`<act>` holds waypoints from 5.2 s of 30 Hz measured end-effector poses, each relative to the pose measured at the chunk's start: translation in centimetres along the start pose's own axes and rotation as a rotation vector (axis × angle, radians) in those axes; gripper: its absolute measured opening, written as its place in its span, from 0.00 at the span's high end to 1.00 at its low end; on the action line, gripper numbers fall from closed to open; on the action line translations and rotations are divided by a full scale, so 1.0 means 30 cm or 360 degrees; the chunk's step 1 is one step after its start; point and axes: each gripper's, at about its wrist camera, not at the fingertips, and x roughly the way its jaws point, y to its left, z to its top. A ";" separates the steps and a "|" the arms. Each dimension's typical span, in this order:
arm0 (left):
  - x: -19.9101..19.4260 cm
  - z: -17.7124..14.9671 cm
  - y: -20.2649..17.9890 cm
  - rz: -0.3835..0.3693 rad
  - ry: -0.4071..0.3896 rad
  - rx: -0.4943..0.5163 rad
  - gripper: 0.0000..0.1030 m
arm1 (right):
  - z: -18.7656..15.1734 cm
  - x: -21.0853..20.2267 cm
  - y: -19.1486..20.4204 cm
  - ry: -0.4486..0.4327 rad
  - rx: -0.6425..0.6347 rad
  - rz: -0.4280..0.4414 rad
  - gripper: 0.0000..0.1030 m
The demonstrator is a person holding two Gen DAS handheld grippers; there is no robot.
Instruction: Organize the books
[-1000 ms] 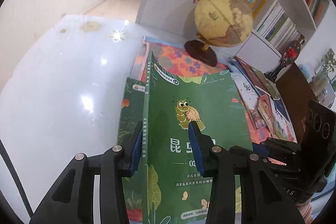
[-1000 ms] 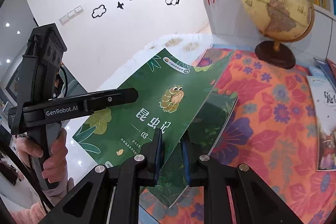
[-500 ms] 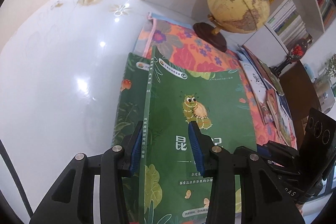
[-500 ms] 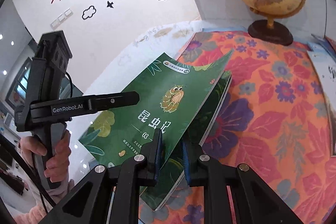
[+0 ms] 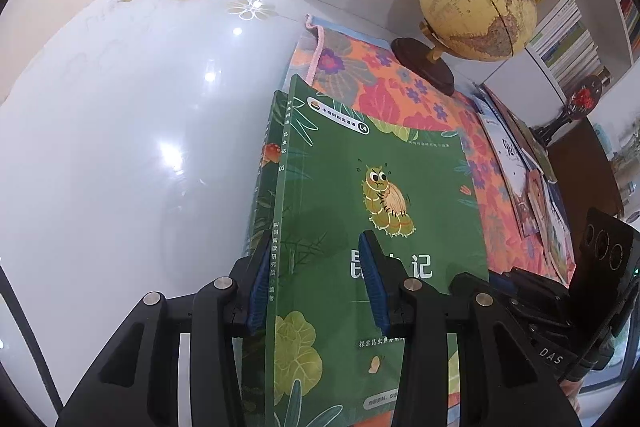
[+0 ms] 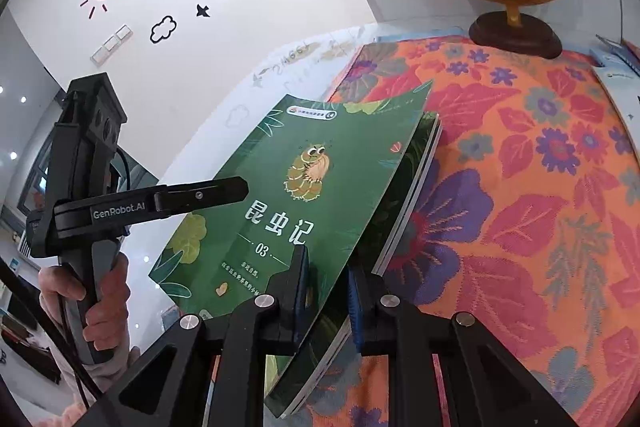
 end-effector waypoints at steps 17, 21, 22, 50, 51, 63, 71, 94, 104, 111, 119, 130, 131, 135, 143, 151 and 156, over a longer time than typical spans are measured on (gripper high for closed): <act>-0.005 0.008 0.036 0.0109 -0.0009 -0.0017 0.61 | 0.001 -0.014 -0.008 0.0002 0.0083 -0.0074 0.79; -0.016 0.011 0.050 0.0122 -0.0041 -0.0047 0.61 | 0.006 -0.057 0.012 -0.0070 0.0062 -0.0184 0.50; -0.016 0.012 0.052 0.0129 -0.0043 -0.0052 0.61 | 0.005 -0.065 0.023 -0.0090 0.0036 -0.0229 0.50; -0.106 0.076 -0.152 0.0145 -0.0227 -0.0039 0.57 | 0.077 -0.301 -0.077 -0.0163 -0.0033 -0.0233 0.45; -0.102 0.091 -0.202 0.0128 -0.0233 -0.0025 0.57 | 0.090 -0.354 -0.117 -0.0200 -0.0013 -0.0244 0.45; 0.251 0.295 -1.140 -0.0284 -0.0220 0.0221 0.56 | 0.183 -1.012 -0.867 -0.0725 0.0275 -0.0510 0.45; 0.701 0.264 -1.635 -0.0499 0.0043 0.0308 0.57 | 0.102 -1.104 -1.490 -0.0714 0.0652 -0.0729 0.46; 0.852 0.144 -1.776 -0.0637 0.0393 0.0582 0.54 | 0.078 -0.981 -1.580 -0.0274 0.0744 -0.0531 0.68; 0.768 0.278 -1.563 -0.0335 0.0040 0.0411 0.53 | 0.043 -1.040 -1.554 -0.0441 0.0989 -0.0618 0.68; 0.895 0.296 -1.621 -0.0383 0.0094 0.0484 0.51 | 0.131 -0.944 -1.618 -0.0450 0.1016 -0.0707 0.68; 0.870 0.237 -1.667 -0.0317 0.0079 0.0814 0.47 | 0.143 -0.917 -1.570 -0.0355 0.0978 -0.0700 0.65; 0.642 0.100 -1.543 -0.0323 0.0123 0.0858 0.47 | 0.045 -0.910 -1.363 -0.0213 0.0883 -0.0615 0.65; 0.610 0.078 -1.520 -0.0317 0.0120 0.0856 0.47 | 0.029 -0.908 -1.339 -0.0204 0.0889 -0.0587 0.65; 0.488 -0.031 -1.424 -0.0445 0.0191 0.0829 0.47 | -0.047 -0.885 -1.222 -0.0133 0.0853 -0.0473 0.65; 0.336 -0.225 -1.292 -0.0464 0.0272 0.0887 0.45 | -0.218 -0.830 -0.971 -0.0064 0.0780 -0.0328 0.66; 0.473 0.034 -1.145 -0.0181 0.0079 0.0583 0.45 | -0.226 -0.820 -1.009 -0.0260 0.0903 -0.0309 0.65; 0.567 0.002 -1.201 -0.0229 0.0176 0.0623 0.42 | -0.201 -0.804 -1.018 -0.0308 0.0949 -0.0287 0.63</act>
